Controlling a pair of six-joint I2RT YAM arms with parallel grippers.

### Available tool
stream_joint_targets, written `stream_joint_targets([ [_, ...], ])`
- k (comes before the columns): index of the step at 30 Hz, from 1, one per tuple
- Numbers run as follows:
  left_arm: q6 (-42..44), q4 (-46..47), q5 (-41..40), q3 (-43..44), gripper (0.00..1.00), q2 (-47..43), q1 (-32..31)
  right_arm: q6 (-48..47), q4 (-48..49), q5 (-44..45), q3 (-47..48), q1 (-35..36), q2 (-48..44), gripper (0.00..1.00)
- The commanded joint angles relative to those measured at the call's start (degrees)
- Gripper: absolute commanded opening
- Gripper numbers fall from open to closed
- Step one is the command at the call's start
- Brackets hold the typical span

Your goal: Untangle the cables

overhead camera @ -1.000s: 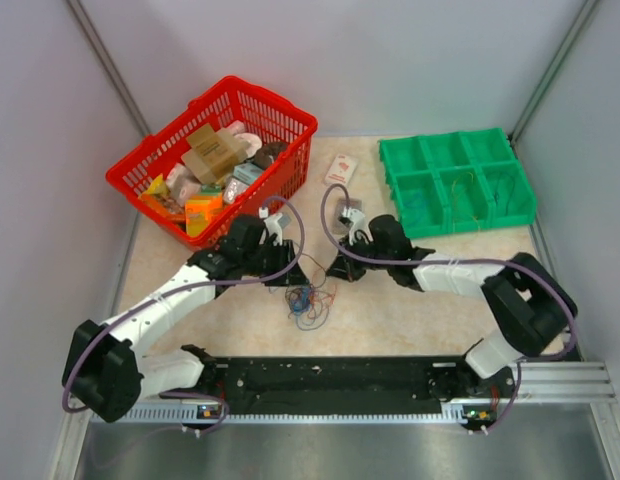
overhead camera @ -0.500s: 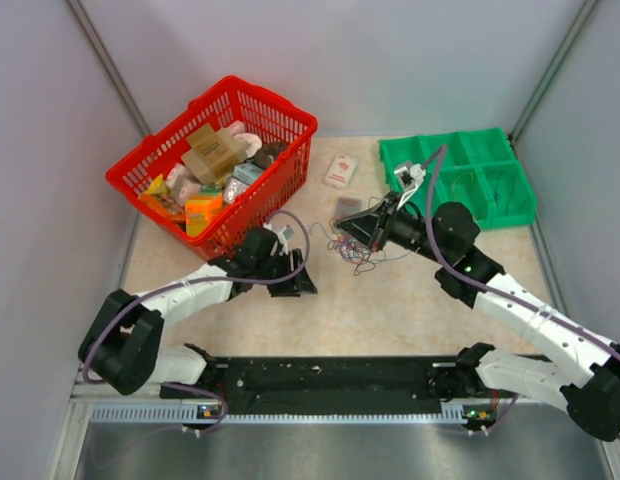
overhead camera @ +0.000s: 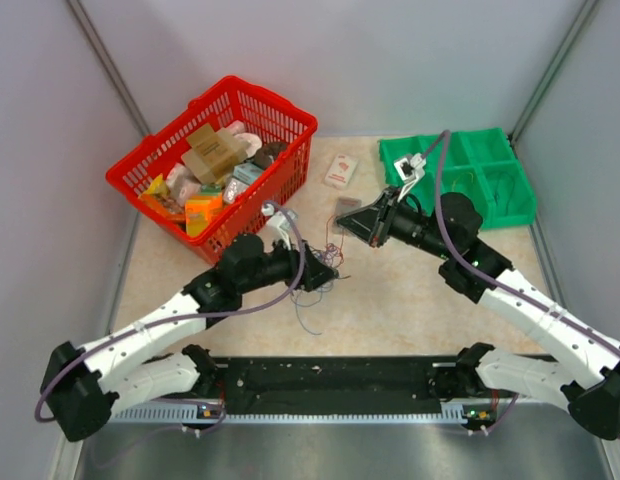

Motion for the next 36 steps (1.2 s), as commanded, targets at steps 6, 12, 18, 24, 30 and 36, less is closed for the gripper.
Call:
stream_joint_targets([
  [6, -0.67, -8.86, -20.79, 6.84, 0.44, 11.54, -1.45, 2.59, 0.39, -0.95, 8.29, 3.39, -2.21, 0.0],
  [12, -2.08, -9.48, -21.05, 6.14, 0.13, 14.53, -1.19, -1.34, -5.65, 7.29, 15.04, 3.48, -4.67, 0.0],
  [18, -5.16, -8.79, -22.66, -1.06, 0.0, 12.52, 0.21, -8.47, -12.95, 13.2, 28.14, 3.56, -2.3, 0.0],
  [24, 0.28, 12.2, -2.97, -11.78, 0.57, -3.89, 0.3, -7.07, -12.71, 9.86, 27.54, 3.56, 0.34, 0.0],
  [30, 4.94, 9.94, -0.59, -7.06, 0.88, -10.87, 0.13, -5.49, -10.94, 7.66, 26.92, 3.48, 0.16, 0.0],
  [36, 6.53, 9.23, 4.16, -0.82, 0.76, -5.43, -0.48, -5.05, -10.68, 7.84, 27.89, 3.48, 1.04, 0.0],
])
